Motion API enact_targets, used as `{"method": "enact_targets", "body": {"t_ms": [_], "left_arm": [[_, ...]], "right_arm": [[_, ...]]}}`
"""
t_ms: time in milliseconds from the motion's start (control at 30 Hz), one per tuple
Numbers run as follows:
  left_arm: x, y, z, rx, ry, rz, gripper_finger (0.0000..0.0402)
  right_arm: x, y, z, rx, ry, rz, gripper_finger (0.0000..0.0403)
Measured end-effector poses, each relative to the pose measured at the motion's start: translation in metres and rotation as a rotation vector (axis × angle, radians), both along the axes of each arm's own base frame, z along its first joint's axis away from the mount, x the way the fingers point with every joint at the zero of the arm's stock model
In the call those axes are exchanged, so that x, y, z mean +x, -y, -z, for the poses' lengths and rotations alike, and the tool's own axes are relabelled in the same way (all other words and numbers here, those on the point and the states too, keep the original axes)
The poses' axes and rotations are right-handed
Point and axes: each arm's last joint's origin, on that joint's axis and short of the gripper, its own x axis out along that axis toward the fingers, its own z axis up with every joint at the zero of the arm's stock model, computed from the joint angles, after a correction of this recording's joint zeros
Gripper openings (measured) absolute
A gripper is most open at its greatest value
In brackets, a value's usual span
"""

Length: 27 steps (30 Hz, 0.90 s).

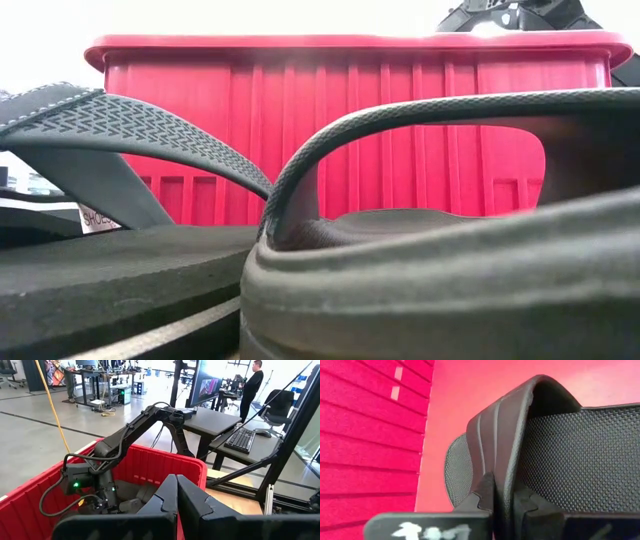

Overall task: Pick and place slides into bin
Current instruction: Put the slipper into the bin

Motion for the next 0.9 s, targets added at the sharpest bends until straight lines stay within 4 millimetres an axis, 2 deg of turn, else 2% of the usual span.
{"method": "enact_targets", "body": {"t_ms": [300, 400, 733, 900], "left_arm": [[0.0003, 0.0001, 0.0002, 0.008, -0.003, 0.001, 0.0003], [0.0002, 0.0001, 0.0001, 0.011, -0.003, 0.002, 0.0003], [0.0005, 0.0013, 0.0002, 0.011, -0.006, 0.045, 0.0003], [0.0007, 0.0024, 0.0003, 0.006, -0.007, 0.081, 0.0003]], "right_arm": [[-0.0051, -0.0018, 0.0026, -0.025, -0.027, -0.041, 0.0005], [-0.0054, -0.0019, 0.0028, -0.038, -0.017, -0.059, 0.0018], [-0.0061, -0.0020, 0.0035, -0.041, -0.035, -0.050, 0.0136], [-0.0060, -0.0013, 0.0036, -0.039, -0.077, -0.001, 0.0176]]}}
